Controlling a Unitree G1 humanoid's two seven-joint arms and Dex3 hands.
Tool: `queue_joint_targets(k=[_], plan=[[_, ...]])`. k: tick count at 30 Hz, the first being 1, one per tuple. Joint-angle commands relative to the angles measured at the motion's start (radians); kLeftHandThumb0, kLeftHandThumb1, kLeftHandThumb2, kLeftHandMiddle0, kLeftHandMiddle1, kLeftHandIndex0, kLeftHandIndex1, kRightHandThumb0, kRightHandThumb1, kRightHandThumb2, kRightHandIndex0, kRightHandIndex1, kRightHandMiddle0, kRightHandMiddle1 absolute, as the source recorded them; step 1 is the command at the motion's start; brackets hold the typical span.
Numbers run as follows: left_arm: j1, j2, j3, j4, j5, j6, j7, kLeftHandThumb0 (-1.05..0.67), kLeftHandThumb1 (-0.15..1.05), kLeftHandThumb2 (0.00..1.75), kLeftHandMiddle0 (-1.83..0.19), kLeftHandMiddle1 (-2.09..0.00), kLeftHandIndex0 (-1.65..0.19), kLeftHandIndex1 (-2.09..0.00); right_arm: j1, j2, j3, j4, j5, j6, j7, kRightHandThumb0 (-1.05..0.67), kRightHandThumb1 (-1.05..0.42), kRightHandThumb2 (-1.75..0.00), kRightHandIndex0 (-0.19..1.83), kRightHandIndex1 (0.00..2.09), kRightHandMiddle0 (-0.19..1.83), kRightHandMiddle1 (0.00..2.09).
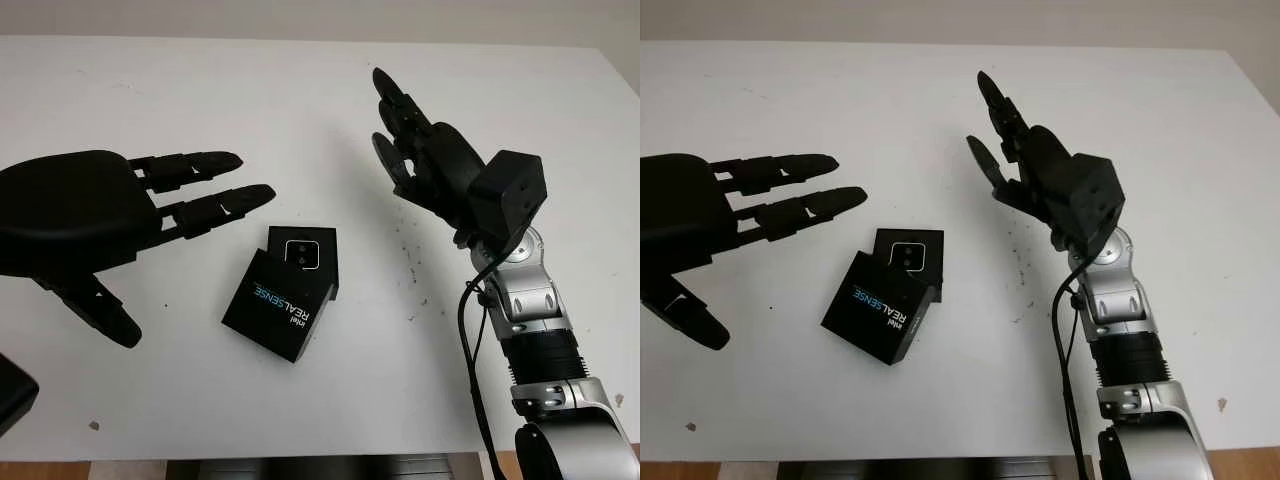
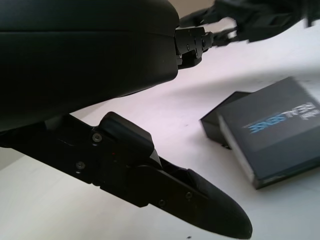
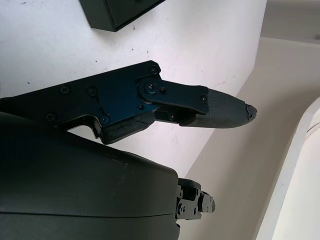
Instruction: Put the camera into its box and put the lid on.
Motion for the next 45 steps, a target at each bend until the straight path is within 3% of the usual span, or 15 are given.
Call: queue_joint_targets(k=[1,6,11,24,32,34,35,45], plan=[[0.035,-0.044,0.014,-0.012,0.03,-0.006,0.047,-0.97,0.92,0.05,0.06,-0.07,0.14,-0.05,-0.019,0.001,-0.017,0.003,0.022,-0.01,0.009,-0.76,-1.05,-0.6,-0.14,0.04,-0.11,0.04],[0.081,-0.116,0.015,-0.03,0.084,0.019,0.129,-0.95,0.91,0.05,0.01,-0.09,0.1,-0.07,-0.017,-0.001,-0.026,0.011,0.052,-0.027,0.031,-0.72,-1.05,-0.61,-0.17,0.03,-0.14,0.03],[0.144,-0.165,-0.004,-0.097,0.095,0.134,0.126,-0.92,0.9,0.05,-0.01,-0.1,0.12,-0.06,-0.015,-0.001,-0.03,0.009,0.065,-0.027,0.041,-0.71,-1.05,-0.61,-0.18,0.03,-0.14,0.03],[0.239,-0.231,-0.025,-0.161,0.148,0.254,0.146,-0.91,0.89,0.05,-0.03,-0.15,0.12,-0.06,-0.01,-0.002,-0.03,-0.002,0.06,-0.023,0.036,-0.72,-1.05,-0.61,-0.18,0.04,-0.14,0.04],[0.226,-0.233,-0.053,-0.116,0.193,0.237,0.203,-0.88,0.9,0.06,-0.02,-0.22,0.08,-0.08,-0.01,-0.004,-0.03,0.0,0.058,-0.026,0.032,-0.72,-1.05,-0.61,-0.17,0.05,-0.14,0.05],[0.216,-0.23,-0.063,-0.104,0.199,0.236,0.209,-0.87,0.9,0.05,0.14,-0.52,0.07,-0.08,-0.011,-0.003,-0.031,0.002,0.057,-0.029,0.031,-0.72,-1.05,-0.61,-0.17,0.05,-0.13,0.05],[0.211,-0.23,-0.069,-0.096,0.204,0.234,0.214,-0.87,0.9,0.06,0.16,-0.57,0.08,-0.08,-0.011,-0.003,-0.031,0.003,0.06,-0.028,0.034,-0.72,-1.05,-0.61,-0.17,0.05,-0.13,0.05],[0.104,-0.23,-0.143,0.059,0.276,0.142,0.346,-0.83,0.91,0.05,0.19,-0.76,0.02,-0.12,-0.011,-0.003,-0.034,0.007,0.067,-0.029,0.047,-0.7,-1.05,-0.62,-0.18,0.05,-0.15,0.04]])
